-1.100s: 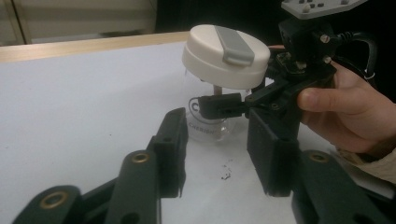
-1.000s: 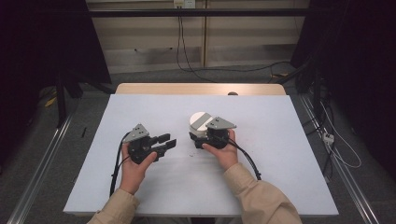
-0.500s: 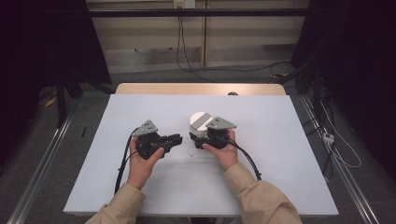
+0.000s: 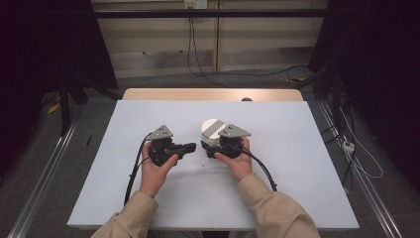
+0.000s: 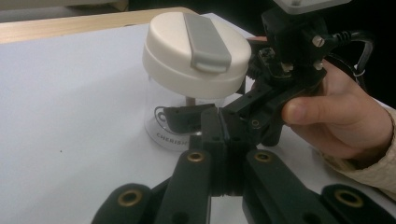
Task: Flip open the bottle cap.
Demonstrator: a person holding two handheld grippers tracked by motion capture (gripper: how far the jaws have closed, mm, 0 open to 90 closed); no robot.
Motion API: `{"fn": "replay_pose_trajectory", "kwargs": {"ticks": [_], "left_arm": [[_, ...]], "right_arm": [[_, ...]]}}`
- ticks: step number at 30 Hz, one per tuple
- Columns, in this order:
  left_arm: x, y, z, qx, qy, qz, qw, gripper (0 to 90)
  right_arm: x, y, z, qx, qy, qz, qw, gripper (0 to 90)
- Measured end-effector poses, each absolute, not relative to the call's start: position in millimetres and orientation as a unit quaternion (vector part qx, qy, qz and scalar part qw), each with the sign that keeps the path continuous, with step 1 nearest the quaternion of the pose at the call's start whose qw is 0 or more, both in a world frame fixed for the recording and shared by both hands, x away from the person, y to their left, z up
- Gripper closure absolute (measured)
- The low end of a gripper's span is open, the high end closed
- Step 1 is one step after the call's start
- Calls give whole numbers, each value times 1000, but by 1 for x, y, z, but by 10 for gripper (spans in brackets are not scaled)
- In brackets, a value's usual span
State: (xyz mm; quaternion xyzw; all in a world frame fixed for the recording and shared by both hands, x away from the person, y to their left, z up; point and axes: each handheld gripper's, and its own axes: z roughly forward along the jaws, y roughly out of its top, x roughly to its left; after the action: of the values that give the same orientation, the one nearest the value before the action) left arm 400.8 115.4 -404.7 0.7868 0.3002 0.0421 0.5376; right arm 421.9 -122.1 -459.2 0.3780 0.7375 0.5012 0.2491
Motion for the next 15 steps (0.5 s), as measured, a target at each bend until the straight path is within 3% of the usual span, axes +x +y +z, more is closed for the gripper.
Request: {"fn": "replay_pose_trajectory", "kwargs": {"ticks": [15], "left_arm": [[407, 97, -403, 798, 300, 48, 520, 900]], "right_arm": [[422, -122, -460, 378, 738, 501, 249, 185]]}}
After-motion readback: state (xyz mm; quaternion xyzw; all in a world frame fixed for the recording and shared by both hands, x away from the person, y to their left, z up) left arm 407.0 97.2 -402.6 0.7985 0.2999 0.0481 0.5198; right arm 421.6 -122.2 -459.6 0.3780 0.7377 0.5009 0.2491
